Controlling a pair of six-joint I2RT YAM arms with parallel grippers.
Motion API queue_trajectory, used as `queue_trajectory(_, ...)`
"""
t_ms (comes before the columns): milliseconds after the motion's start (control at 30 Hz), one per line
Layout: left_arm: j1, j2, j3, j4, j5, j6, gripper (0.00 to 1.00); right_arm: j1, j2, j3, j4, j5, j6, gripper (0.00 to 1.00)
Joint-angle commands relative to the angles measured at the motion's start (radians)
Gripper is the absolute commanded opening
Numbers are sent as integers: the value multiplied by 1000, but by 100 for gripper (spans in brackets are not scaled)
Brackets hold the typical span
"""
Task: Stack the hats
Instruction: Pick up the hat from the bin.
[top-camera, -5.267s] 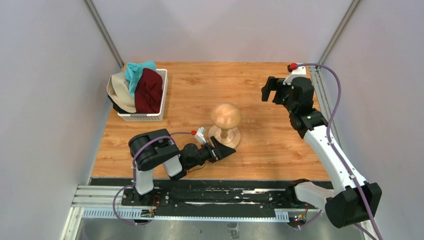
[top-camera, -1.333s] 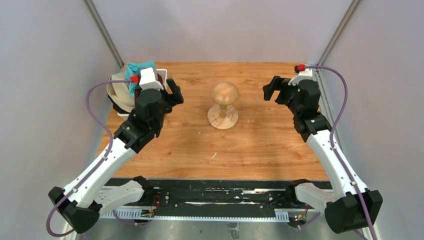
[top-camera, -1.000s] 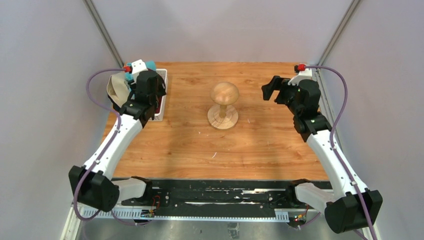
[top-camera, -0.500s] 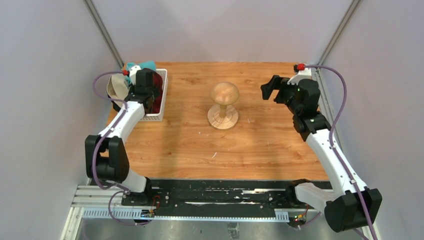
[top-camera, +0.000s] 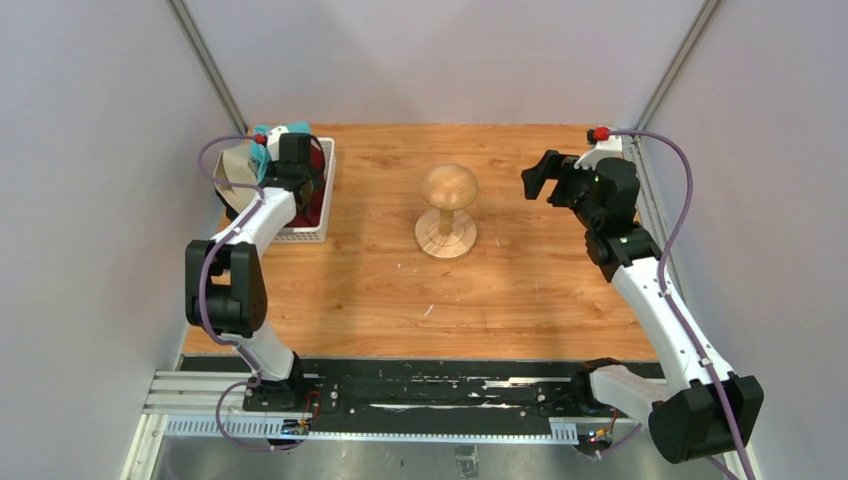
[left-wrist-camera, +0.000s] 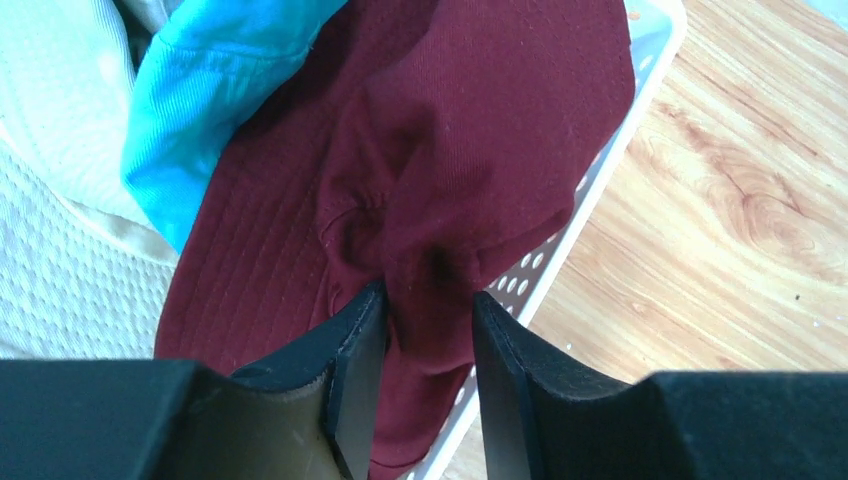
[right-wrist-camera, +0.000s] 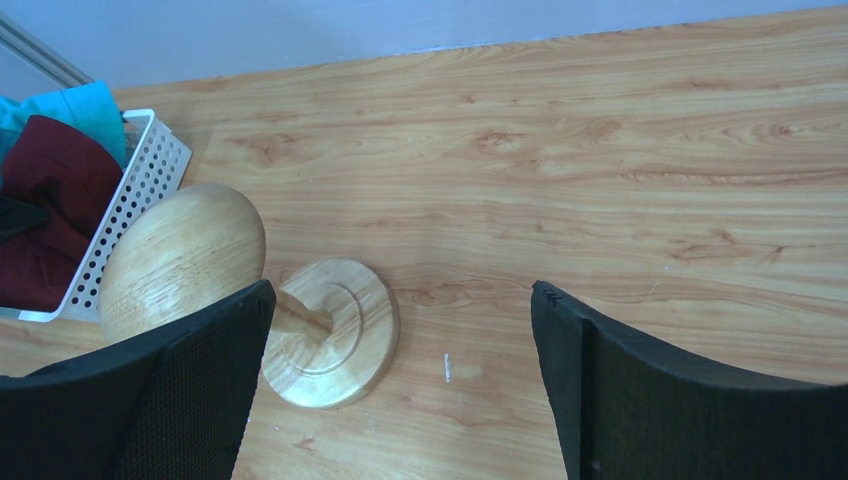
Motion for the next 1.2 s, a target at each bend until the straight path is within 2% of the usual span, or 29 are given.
queue_trajectory(0, 23, 31, 53, 21, -15, 25, 40, -13, -1, -9, 17, 9, -1, 98)
queue_trajectory(67, 28, 41, 58, 15, -10, 28, 29, -13, -1, -10, 19, 7, 1, 98)
queue_trajectory(167, 30, 33, 48, 27, 0, 33, 1, -13, 0, -12, 22, 4, 3, 98)
queue_trajectory(300, 30, -15, 26, 60, 28, 37, 0, -13, 1, -12, 23, 0, 4, 98)
queue_trajectory(467, 30, -146, 25, 62, 105, 49, 0, -13, 5, -12, 27, -1, 5, 98)
queue_trajectory(700, 28, -304, 137, -52, 214, 79, 0, -13, 12, -10, 36, -12, 10, 98)
queue_trajectory(867, 28, -417, 152, -67, 289, 69, 0, -13, 12, -13, 44, -24, 10, 98)
queue_trajectory(1167, 28, -555, 177, -50, 512, 26, 0, -12, 1, -10, 53, -35, 9, 97)
